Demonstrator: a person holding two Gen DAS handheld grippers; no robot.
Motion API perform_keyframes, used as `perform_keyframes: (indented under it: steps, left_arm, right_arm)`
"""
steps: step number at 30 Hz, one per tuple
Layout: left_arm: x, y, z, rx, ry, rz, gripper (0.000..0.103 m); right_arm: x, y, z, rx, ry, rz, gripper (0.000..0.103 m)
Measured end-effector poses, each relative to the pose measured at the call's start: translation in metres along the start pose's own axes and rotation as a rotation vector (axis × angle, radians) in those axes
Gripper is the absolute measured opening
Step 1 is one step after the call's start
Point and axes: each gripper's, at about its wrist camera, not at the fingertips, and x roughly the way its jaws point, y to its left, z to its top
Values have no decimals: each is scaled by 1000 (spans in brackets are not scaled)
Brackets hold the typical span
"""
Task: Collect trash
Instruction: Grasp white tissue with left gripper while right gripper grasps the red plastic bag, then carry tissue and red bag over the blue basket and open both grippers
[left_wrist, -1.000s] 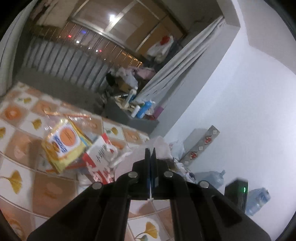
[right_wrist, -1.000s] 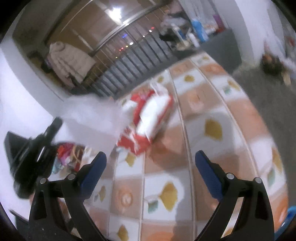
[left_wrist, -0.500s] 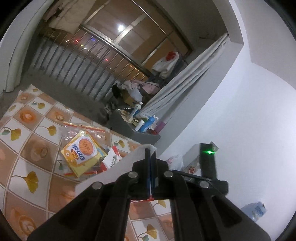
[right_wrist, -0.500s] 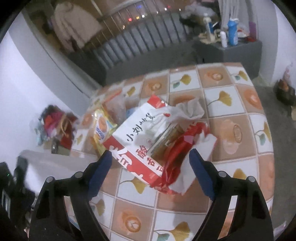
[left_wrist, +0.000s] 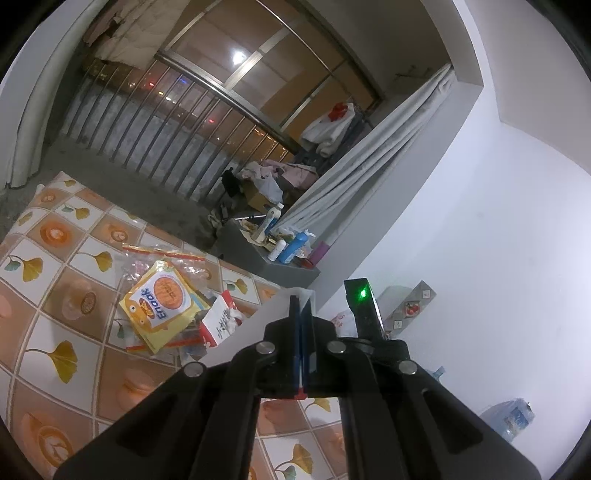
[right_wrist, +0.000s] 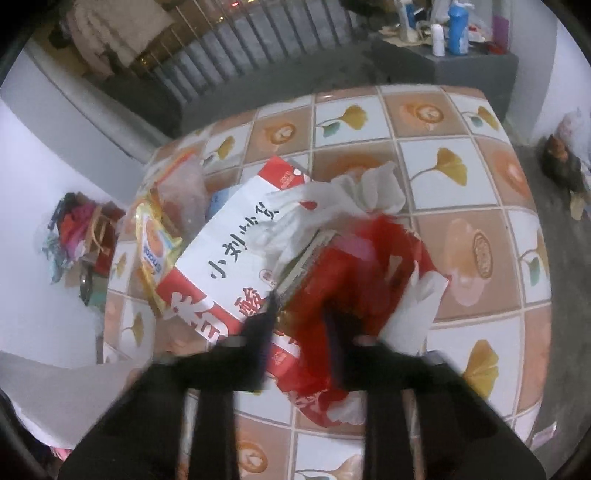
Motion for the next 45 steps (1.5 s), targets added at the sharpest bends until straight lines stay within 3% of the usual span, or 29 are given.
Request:
perform_keyframes:
  steps: [4, 9, 12, 16, 21, 25, 27, 29, 31, 33, 38, 45]
  left_arm:
    - [-2, -6, 2, 12, 0, -2, 0]
    - [-6, -24, -4, 61, 28, -39, 0]
    - [-11, -43, -17, 104, 65, -82, 0]
    - [-13, -78, -49, 132, 164, -188, 0]
    - [-8, -134, -91, 163, 260, -321, 0]
    - [5, -192, -125, 218, 359, -428, 1]
    - [15, -215, -142, 232, 413, -463, 0]
    - [26, -240, -161, 252, 484, -493, 0]
    - [31, -258, -177, 285, 520, -498, 0]
    - [33, -274, -189, 321, 542, -502, 0]
    - [44, -301, -218, 358, 613, -518, 1]
    - [79, -323, -275, 379, 783, -497, 1]
  right_arm:
    - [-22, 1, -4, 0, -76, 26, 7]
    - [-96, -12, -37, -55, -273, 72, 6]
    - [-159, -46, -86, -7, -379, 142, 6]
    - [-222, -105, -171, 96, -466, 102, 6]
    - [-237, -199, -296, 366, -344, 2, 6]
    - [-208, -259, -383, 599, -262, -43, 10]
    - [-172, -287, -417, 703, -173, -20, 10]
    - [-147, -309, -436, 789, -126, -7, 14]
    - [-129, -327, -447, 855, -78, -4, 43]
    - [-119, -340, -451, 903, -54, -27, 63]
    - [-133, -360, -455, 919, -112, -51, 67]
    - [-161, -380, -474, 972, -216, -91, 68]
